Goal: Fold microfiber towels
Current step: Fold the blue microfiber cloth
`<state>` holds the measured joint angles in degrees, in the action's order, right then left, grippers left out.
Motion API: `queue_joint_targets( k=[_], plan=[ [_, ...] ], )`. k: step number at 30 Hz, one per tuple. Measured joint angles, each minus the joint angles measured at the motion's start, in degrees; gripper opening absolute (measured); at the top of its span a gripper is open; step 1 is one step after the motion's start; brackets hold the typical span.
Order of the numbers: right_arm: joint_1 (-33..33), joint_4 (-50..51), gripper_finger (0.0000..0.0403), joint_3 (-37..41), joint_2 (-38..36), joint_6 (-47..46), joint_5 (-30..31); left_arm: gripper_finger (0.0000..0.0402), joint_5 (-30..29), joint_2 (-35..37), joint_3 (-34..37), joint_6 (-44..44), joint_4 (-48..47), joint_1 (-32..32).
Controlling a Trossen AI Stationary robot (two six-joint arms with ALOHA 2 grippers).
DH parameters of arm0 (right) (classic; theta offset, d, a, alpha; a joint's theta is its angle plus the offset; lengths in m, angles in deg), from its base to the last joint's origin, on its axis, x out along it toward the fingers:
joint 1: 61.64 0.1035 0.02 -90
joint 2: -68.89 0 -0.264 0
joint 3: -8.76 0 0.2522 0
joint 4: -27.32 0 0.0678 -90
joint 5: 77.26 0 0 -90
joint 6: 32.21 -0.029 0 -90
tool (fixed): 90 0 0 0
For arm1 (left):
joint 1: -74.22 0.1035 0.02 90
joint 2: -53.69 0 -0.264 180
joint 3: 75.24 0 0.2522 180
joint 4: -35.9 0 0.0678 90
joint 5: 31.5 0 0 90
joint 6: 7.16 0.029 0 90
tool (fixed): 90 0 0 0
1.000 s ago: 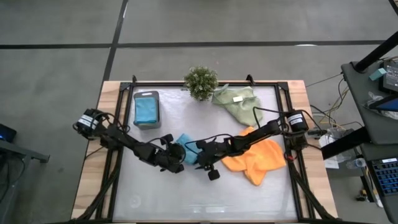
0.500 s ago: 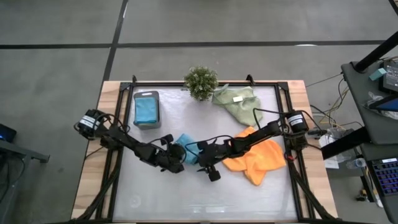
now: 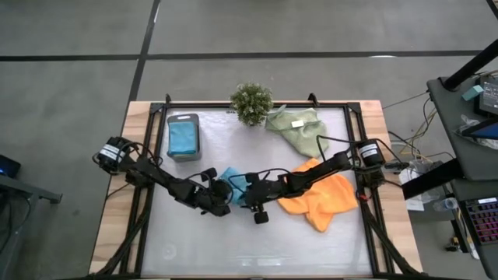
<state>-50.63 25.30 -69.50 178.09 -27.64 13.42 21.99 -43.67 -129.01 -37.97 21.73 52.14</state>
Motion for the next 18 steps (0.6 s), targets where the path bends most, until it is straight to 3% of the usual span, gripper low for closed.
queue_joint_targets(
  k=[9, 18],
  plan=[
    [0.0, 6.4, 0.0137, -1.3, 1.3, -3.3, 8.6, 0.0019, 0.0, 0.0, 0.1, -0.1, 0.4, 0.0],
    [-0.1, 1.5, 0.0130, -1.4, 1.2, -4.2, 9.5, 0.0019, 0.1, 0.0, 0.3, 0.0, 0.9, 0.0]
  ],
)
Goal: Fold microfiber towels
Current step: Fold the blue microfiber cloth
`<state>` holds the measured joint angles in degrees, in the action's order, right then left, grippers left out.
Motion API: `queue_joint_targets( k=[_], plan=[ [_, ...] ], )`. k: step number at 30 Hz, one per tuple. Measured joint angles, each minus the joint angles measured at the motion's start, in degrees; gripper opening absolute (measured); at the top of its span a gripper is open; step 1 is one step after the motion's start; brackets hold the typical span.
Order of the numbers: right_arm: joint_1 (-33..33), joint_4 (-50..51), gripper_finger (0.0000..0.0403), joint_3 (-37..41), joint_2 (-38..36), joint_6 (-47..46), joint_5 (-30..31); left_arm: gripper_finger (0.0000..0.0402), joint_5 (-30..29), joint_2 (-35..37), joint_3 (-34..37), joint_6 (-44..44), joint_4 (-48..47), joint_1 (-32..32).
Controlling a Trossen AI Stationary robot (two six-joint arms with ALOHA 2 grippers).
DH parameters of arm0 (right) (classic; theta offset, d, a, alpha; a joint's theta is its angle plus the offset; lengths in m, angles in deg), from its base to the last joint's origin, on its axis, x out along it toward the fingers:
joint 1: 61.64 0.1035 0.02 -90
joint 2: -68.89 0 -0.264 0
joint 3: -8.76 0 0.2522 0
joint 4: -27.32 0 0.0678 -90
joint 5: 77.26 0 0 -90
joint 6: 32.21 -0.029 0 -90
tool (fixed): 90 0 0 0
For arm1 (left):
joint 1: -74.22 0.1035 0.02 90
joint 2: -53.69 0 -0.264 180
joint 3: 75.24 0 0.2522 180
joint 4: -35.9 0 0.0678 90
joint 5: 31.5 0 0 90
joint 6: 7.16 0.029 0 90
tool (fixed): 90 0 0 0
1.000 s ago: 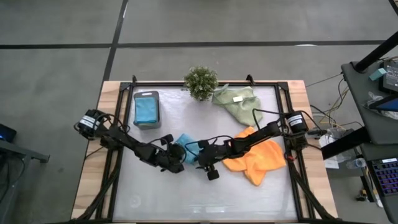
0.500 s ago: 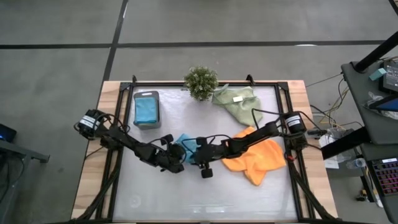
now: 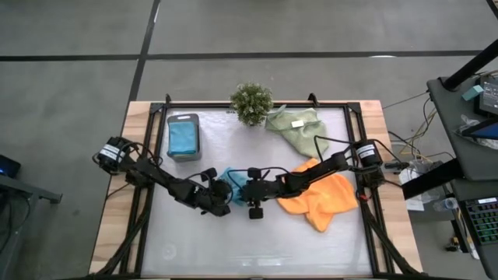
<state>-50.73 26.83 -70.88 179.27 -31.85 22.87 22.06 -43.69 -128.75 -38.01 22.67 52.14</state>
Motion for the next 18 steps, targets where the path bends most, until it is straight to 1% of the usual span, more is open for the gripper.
queue_joint_targets(
  k=[5, 8, 14, 18],
  plan=[
    [0.1, -3.0, 0.0110, -0.4, 0.4, -0.1, -3.1, 0.0019, 0.0, 0.0, 0.1, 0.1, 0.1, 0.0],
    [0.2, -2.8, 0.0089, -0.4, 1.0, 0.6, -3.8, 0.0019, 0.0, 0.0, 0.1, 0.1, 0.3, 0.0],
    [0.4, -2.5, 0.0022, -0.4, 1.1, 0.3, -12.1, 0.0019, 0.0, 0.0, 0.7, -0.2, 0.9, 0.0],
    [0.5, -0.7, 0.0010, -0.4, 1.0, -0.4, -16.1, 0.0019, 0.0, 0.0, 0.9, -0.3, 1.0, 0.0]
  ],
)
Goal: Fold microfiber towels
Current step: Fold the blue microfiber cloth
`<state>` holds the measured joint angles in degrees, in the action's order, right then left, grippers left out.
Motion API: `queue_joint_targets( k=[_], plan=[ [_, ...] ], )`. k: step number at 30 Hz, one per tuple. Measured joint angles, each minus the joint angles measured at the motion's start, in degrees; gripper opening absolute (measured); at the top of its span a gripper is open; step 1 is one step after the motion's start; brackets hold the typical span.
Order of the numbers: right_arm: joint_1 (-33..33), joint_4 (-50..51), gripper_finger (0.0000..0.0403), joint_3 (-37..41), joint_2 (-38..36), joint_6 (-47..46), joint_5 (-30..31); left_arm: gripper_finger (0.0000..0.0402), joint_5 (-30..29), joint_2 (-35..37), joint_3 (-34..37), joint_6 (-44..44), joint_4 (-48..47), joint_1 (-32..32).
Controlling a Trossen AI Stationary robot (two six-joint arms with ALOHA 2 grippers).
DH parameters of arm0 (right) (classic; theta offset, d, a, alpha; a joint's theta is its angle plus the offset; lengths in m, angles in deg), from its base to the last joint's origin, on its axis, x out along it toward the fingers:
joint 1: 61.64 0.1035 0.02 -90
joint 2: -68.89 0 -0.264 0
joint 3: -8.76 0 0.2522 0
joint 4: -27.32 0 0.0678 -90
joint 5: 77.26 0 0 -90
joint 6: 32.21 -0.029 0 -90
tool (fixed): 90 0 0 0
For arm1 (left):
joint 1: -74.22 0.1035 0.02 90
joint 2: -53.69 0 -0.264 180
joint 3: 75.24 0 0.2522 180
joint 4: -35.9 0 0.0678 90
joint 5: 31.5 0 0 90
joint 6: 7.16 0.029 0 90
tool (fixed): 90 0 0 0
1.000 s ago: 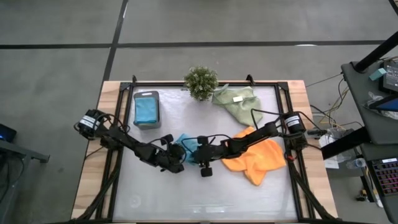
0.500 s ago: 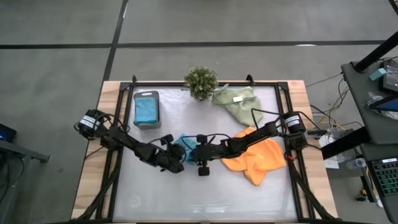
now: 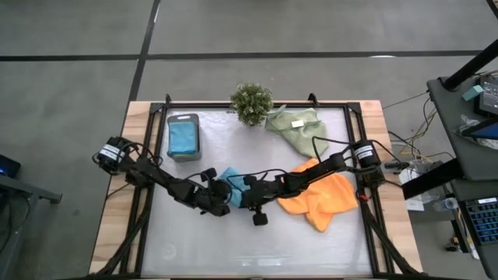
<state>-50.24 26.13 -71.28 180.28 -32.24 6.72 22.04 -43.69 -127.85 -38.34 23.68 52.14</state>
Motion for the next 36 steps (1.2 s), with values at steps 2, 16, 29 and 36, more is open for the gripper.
queue_joint_targets(
  k=[2, 16, 29, 36],
  plan=[
    [0.1, 1.9, 0.0009, 0.0, -0.1, -0.7, -0.2, 0.0019, 0.0, 0.0, 0.0, 0.0, 0.0, 0.0],
    [2.3, 8.7, 0.0013, -1.0, -0.5, -6.2, -7.7, 0.0019, -0.5, 0.0, 0.8, 0.0, 0.0, 0.7],
    [1.5, 12.3, 0.0031, -2.4, -6.9, 4.0, -0.8, 0.0019, 2.0, 3.6, 0.3, 3.2, 3.7, 0.6],
    [-2.1, -2.6, 0.0009, -0.3, -3.0, 10.3, 3.4, 0.0019, 1.9, 4.1, 0.3, 3.4, 3.9, 0.6]
  ],
)
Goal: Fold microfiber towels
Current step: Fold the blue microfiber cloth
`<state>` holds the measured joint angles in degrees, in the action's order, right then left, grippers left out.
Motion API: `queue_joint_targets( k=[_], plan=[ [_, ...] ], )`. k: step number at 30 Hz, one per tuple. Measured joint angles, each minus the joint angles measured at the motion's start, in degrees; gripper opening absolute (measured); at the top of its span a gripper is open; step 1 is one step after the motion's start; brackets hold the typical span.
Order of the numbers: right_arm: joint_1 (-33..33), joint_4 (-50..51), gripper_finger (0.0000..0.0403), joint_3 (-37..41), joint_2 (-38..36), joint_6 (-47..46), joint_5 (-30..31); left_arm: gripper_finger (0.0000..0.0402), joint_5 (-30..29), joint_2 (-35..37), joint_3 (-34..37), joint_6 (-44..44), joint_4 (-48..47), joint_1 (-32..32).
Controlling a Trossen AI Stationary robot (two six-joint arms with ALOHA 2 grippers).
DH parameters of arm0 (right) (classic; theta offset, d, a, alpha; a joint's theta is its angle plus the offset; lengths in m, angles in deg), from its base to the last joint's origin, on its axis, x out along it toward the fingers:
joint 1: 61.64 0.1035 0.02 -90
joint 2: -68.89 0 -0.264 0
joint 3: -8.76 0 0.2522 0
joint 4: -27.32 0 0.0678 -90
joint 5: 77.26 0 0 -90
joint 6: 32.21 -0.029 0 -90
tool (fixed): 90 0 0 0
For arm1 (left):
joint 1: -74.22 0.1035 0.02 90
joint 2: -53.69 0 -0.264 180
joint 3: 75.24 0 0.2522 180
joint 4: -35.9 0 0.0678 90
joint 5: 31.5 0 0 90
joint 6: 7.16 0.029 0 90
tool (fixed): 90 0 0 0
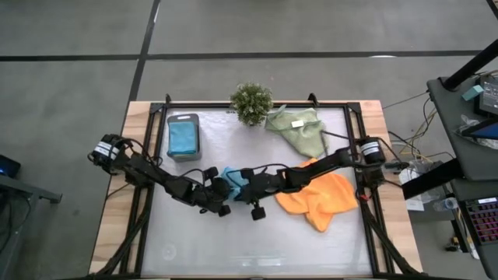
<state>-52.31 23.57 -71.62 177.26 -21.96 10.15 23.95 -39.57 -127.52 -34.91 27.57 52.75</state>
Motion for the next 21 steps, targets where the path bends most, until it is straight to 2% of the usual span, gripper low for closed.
queue_joint_targets(
  k=[4, 8, 11, 21],
  plan=[
    [-1.5, -2.5, 0.0009, 0.3, 4.8, -0.2, -1.3, 0.0019, 0.0, -0.1, 0.4, -0.2, 0.1, 0.0],
    [-1.6, -3.6, 0.0009, 0.2, 9.1, -0.6, -6.2, 0.0019, -0.2, -0.1, 1.1, -0.3, 0.0, 0.0],
    [-1.3, -4.3, 0.0009, 0.0, 10.8, -3.5, -6.8, 0.0019, -0.2, -0.1, 1.6, -0.3, 0.0, 0.1],
    [-1.3, -1.0, 0.0008, 0.4, 7.7, -4.3, -6.9, 0.0019, -0.3, 0.8, 1.9, 1.4, -0.3, 0.2]
  ],
)
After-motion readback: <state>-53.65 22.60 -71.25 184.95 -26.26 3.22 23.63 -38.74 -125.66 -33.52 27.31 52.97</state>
